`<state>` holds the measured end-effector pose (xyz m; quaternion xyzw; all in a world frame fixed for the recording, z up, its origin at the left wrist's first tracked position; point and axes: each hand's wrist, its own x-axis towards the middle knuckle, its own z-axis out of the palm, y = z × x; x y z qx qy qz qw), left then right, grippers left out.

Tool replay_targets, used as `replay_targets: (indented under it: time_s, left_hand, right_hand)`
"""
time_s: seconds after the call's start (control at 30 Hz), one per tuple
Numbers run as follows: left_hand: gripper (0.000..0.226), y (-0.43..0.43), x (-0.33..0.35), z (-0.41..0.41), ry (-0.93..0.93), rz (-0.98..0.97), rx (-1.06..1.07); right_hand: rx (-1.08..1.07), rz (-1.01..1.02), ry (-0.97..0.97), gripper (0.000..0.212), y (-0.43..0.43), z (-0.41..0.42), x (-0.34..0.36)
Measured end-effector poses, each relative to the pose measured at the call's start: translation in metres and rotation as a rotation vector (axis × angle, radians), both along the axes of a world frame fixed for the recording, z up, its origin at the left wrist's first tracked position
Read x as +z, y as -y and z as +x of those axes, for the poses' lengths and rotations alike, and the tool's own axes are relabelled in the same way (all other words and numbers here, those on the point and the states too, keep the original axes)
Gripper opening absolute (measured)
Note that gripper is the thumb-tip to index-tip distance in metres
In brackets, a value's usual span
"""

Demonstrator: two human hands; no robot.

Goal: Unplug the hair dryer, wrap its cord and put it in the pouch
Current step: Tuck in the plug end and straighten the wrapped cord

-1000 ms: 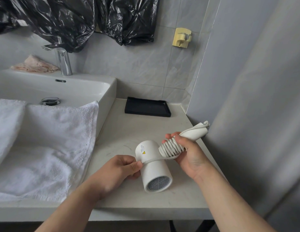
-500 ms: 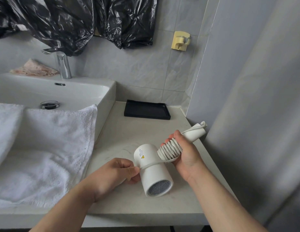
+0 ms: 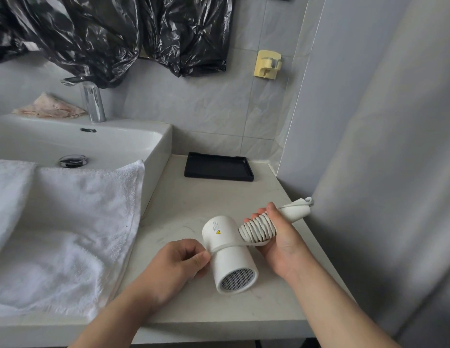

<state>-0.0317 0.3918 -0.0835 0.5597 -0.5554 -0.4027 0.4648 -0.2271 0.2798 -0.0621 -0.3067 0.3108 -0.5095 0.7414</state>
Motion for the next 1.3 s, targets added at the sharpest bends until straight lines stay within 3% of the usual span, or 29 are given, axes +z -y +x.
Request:
replay_targets:
  time_s: [0.13, 0.23, 0.3, 0.5, 0.67, 0.83, 0.97, 1.17, 1.3]
  left_hand:
    - [0.016, -0.001, -0.001, -0.006, 0.225, -0.172, 0.121]
    - [0.015, 0.001, -0.004, -0.008, 0.28, -0.203, 0.154]
    - [0.015, 0.002, -0.006, -0.007, 0.317, -0.206, 0.152]
    - [0.016, 0.004, -0.009, -0.006, 0.346, -0.197, 0.152]
    - [0.015, 0.005, -0.009, -0.006, 0.363, -0.164, 0.156]
    - [0.015, 0.007, -0.006, -0.006, 0.38, -0.11, 0.147]
    - [0.03, 0.003, 0.005, -0.006, 0.18, -0.003, 0.107]
    - [0.062, 0.006, -0.002, -0.008, 0.327, -0.064, 0.164]
    - [0.063, 0.004, 0.003, -0.007, 0.118, 0.008, 0.138]
  right_hand:
    - [0.087, 0.018, 0.05, 0.023, -0.003, -0.008, 0.003]
    - [0.173, 0.021, 0.117, 0.058, -0.003, -0.017, -0.001]
    - [0.214, 0.009, 0.117, 0.069, -0.001, -0.021, -0.005]
    - [0.122, -0.023, -0.006, 0.021, -0.005, -0.019, -0.002]
    - [-0.046, -0.007, -0.107, 0.005, -0.008, -0.012, -0.004]
    - [-0.151, 0.069, -0.135, 0.016, -0.012, -0.006, -0.001]
    - [-0.107, 0.085, -0.1, 0.018, -0.016, -0.007, 0.004]
    - [-0.038, 0.15, -0.049, 0.023, -0.027, -0.007, 0.011]
    - [-0.075, 0.103, -0.013, 0.014, -0.033, -0.008, 0.012]
